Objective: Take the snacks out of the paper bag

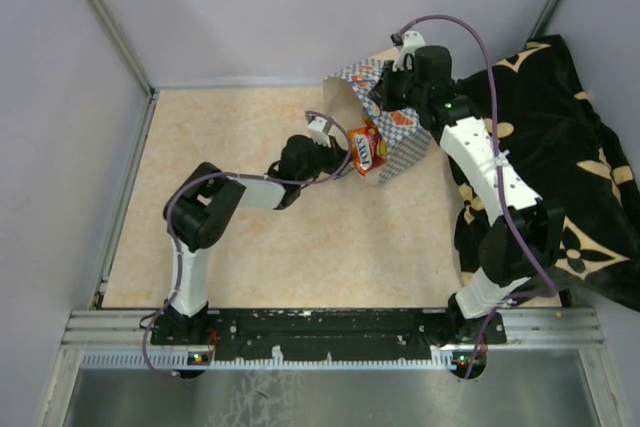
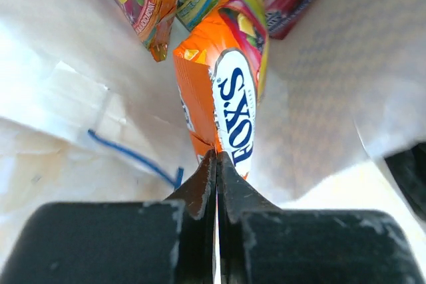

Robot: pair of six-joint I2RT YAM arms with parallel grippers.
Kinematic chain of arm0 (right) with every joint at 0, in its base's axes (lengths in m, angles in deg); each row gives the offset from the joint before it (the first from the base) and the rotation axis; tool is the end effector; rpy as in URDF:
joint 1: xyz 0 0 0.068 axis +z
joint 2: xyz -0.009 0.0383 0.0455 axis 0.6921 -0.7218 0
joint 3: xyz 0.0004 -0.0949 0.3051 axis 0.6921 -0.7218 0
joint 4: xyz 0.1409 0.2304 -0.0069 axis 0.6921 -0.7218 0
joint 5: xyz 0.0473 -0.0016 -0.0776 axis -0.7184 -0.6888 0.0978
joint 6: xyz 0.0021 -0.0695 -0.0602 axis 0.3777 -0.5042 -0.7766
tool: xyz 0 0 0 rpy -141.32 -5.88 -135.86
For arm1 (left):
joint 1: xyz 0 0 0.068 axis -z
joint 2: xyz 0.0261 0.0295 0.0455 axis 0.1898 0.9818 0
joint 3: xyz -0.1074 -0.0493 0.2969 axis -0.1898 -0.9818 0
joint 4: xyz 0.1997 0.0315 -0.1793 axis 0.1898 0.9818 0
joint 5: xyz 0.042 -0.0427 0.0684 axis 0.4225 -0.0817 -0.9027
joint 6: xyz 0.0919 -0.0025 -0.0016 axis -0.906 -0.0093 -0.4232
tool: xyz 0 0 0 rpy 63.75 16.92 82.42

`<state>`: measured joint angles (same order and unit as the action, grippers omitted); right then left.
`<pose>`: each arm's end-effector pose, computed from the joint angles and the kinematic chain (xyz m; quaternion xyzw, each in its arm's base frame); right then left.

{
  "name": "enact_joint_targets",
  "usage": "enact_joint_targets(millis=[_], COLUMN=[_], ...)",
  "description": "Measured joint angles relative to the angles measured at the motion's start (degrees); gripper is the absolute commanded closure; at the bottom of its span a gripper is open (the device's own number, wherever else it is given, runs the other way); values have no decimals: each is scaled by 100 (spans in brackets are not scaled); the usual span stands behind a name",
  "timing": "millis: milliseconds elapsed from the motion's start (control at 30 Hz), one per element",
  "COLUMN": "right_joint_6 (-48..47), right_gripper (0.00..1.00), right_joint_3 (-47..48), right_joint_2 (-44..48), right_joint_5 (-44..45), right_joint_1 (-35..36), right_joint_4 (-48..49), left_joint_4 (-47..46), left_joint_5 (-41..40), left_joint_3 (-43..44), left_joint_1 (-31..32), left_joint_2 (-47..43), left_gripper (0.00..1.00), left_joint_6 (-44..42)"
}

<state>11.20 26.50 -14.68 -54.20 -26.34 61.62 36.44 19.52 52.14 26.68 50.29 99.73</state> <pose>0.4067 0.1511 0.4140 -0.1230 0.8165 0.2432 0.5090 0.4169 -0.3377 0.1795 0.1441 0.7466 -0.3809 0.5261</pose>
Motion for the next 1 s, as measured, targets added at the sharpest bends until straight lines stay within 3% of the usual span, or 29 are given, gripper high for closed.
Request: enact_joint_targets(millis=[200, 433, 600, 733, 1000], right_joint_6=[2, 90, 201, 306, 522], right_gripper=[100, 100, 100, 100, 100], right_joint_3=[-111, -393, -529, -557, -831], right_joint_2=[157, 219, 219, 219, 221], right_joint_5=[-24, -122, -284, -470, -813], right_joint_1=[-17, -39, -39, -39, -39], right_joint_4=[111, 284, 422, 520, 835], left_joint_4=[291, 2048, 3178, 4011, 5866], left_joint_5=[306, 361, 238, 175, 101], left_joint_3=[-1182, -1513, -1578, -1276, 1578], left_joint_1=[-243, -1088, -1985, -2326, -2879], left_joint_2=[-1676, -3504, -4142, -3969, -1353], left_gripper=[100, 100, 100, 100, 100], left_joint_6=[-627, -1279, -1421, -1762, -2874])
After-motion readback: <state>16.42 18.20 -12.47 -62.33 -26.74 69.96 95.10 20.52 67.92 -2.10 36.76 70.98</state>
